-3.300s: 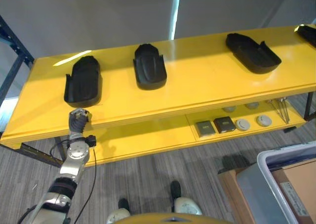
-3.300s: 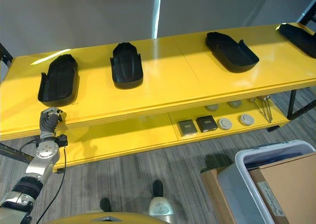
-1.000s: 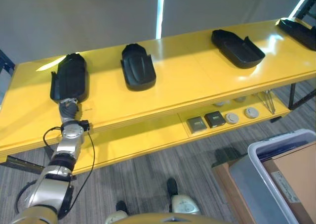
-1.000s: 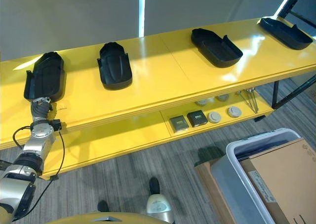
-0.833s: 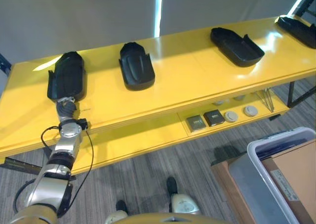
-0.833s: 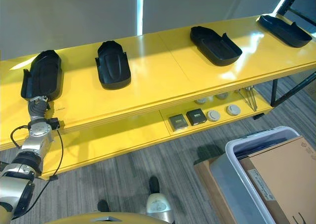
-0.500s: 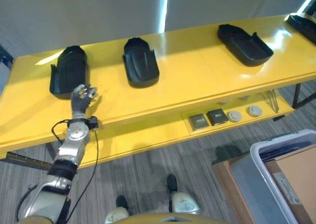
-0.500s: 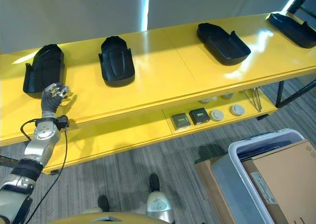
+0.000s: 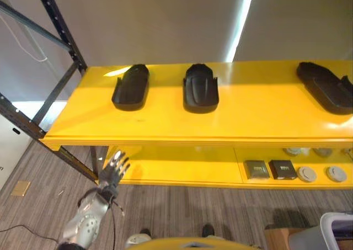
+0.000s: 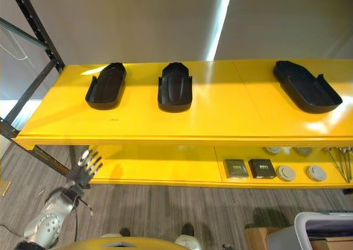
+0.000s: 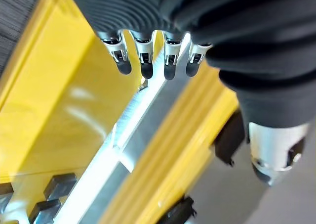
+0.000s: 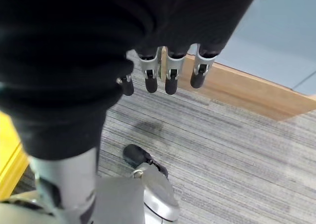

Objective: Move parts from the plastic box to the shelf.

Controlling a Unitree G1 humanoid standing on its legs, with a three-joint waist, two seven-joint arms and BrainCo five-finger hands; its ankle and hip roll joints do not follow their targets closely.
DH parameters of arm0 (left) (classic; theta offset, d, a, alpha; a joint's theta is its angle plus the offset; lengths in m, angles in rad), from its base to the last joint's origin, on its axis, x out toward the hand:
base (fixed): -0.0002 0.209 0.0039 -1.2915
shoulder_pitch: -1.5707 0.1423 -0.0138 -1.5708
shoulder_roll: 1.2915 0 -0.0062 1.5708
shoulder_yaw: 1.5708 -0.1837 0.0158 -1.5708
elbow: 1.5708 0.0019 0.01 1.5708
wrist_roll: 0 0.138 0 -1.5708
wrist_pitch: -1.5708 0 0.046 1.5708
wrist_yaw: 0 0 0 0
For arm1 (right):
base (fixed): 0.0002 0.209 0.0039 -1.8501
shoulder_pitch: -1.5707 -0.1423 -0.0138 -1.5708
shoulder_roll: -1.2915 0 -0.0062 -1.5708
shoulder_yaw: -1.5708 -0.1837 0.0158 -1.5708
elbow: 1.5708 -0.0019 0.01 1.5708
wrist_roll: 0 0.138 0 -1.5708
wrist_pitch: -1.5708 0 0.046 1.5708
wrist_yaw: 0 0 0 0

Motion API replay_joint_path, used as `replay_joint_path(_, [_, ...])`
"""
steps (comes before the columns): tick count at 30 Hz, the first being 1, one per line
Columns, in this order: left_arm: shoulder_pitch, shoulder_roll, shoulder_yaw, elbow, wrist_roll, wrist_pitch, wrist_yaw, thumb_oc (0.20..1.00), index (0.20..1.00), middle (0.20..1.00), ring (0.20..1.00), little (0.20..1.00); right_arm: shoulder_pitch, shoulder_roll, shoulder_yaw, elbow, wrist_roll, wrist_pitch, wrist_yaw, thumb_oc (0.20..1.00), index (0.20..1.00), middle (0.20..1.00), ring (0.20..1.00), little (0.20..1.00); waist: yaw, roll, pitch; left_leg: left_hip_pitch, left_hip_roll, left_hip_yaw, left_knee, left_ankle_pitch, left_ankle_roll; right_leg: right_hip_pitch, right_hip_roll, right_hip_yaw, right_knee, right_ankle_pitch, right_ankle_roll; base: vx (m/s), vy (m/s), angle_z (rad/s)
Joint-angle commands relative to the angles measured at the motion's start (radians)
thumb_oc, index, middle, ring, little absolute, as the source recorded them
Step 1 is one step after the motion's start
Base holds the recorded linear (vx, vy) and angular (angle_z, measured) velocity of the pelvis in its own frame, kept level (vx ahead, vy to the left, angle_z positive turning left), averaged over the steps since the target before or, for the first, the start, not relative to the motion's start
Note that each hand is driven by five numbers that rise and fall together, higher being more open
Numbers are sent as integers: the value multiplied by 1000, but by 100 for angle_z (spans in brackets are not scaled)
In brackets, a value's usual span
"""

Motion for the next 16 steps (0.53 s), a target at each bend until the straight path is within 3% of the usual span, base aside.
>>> replay_joint_path(1, [-52,17,25,159,121,-135,-47,1000,1000,1000,1000,1000,-40,0,26,64,27,31,2,1000,1000,1000,1000,1000,13,-25,34,-51,-9,1,55,-58,46,45,-41,-24,6,-63,31,-42,-27,5])
replay_joint_path(4, [-33,0,51,347,239,-186,-71,1000,1000,1000,1000,1000,-48,4,26,74,38,30,3,1000,1000,1000,1000,1000,23,-27,28,-52,-10,-2,54,-58,48,46,-44,-31,8,-63,34,-28,-13,11])
replay_joint_path(5, [-37,-34,89,548,338,-194,-60,1000,1000,1000,1000,1000,-58,7,25,88,43,28,4,1000,1000,1000,1000,1000,23,-31,19,-49,-11,-3,50,-57,49,46,-45,-29,10,-65,34,-14,-3,17])
replay_joint_path(6, [-42,-39,100,595,357,-200,-59,1000,1000,1000,1000,1000,-60,8,25,91,41,28,4,1000,1000,1000,1000,1000,22,-32,17,-48,-11,-2,49,-57,50,46,-45,-28,10,-65,34,0,4,11])
replay_joint_path(7, [-62,-47,123,735,413,-197,-57,1000,1000,1000,1000,1000,-65,14,27,105,35,28,2,1000,1000,1000,1000,1000,15,-35,10,-45,-11,1,47,-56,51,44,-44,-22,11,-66,33,0,0,0])
replay_joint_path(9, [-80,-61,127,855,490,-175,-12,1000,1000,1000,1000,1000,-69,21,32,118,29,26,-3,1000,1000,1000,1000,1000,6,-40,2,-41,-9,4,43,-56,51,43,-41,-12,11,-68,32,0,0,0])
replay_joint_path(16, [-117,-107,111,960,500,-211,-3,1000,1000,1000,1000,1000,-66,35,44,129,12,25,-20,1000,1000,1000,1000,1000,-19,-57,-15,-36,-14,12,38,-65,55,34,-34,12,7,-68,25,7,14,-6])
